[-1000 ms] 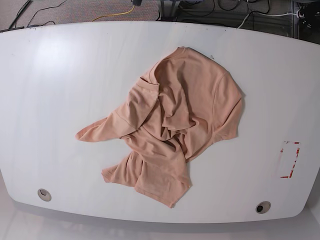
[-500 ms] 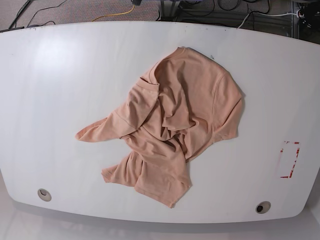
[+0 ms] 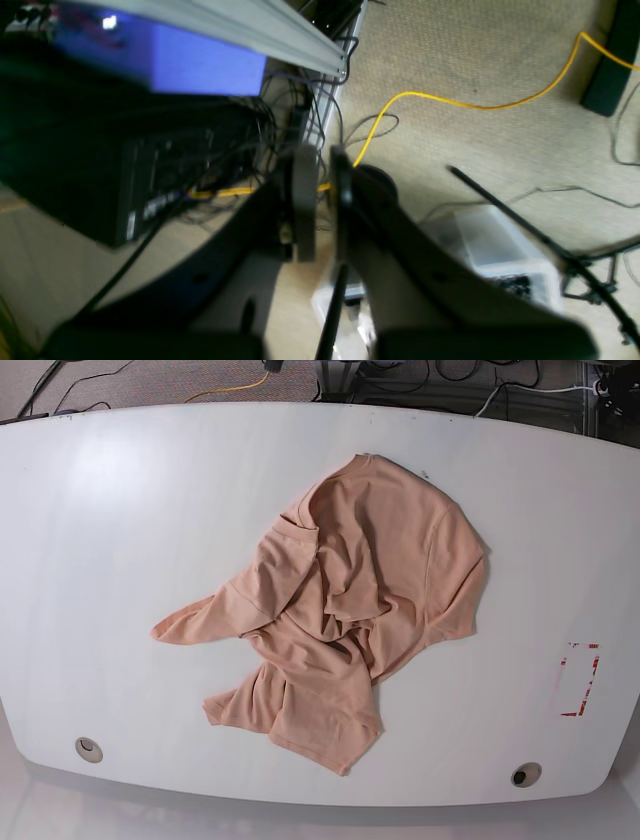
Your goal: Layout the t-shirt on the table in an organized manner, then fold the t-shirt properly
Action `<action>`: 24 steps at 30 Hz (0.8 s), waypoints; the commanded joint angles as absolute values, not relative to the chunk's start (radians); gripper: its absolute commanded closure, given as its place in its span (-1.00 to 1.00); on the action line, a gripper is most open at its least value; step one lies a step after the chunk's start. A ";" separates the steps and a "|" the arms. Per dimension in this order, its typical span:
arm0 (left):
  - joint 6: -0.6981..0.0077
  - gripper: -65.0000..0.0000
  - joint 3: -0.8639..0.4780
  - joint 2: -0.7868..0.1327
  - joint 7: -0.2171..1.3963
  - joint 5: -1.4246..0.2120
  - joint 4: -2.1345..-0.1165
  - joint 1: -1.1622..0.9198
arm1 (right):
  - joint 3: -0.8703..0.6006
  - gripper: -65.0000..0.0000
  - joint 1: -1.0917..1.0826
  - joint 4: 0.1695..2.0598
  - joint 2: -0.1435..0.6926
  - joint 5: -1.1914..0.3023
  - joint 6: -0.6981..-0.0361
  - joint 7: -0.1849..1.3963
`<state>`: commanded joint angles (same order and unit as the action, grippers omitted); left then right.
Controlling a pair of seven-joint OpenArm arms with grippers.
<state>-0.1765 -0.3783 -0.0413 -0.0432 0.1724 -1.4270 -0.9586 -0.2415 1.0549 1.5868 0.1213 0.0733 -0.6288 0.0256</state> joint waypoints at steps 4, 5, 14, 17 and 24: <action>-0.177 1.00 -0.373 -0.053 -0.042 0.127 -1.539 -1.008 | -0.241 0.88 1.089 1.658 0.123 0.050 -0.636 0.031; -0.178 1.00 -0.371 -0.055 -0.043 0.119 -1.562 -1.018 | -0.242 0.88 1.096 1.673 0.123 0.043 -0.638 0.033; -0.181 1.00 -0.354 -0.051 -0.066 0.130 -1.672 -1.052 | -0.253 0.87 1.126 1.765 0.110 -0.020 -0.687 0.027; -0.180 1.00 -0.346 -0.048 -0.063 0.135 -1.689 -1.053 | -0.255 0.88 1.130 1.797 0.103 -0.018 -0.694 0.028; -0.179 1.00 -0.319 -0.048 -0.049 0.119 -1.728 -1.055 | -0.270 0.87 1.137 1.884 0.083 0.001 -0.698 0.036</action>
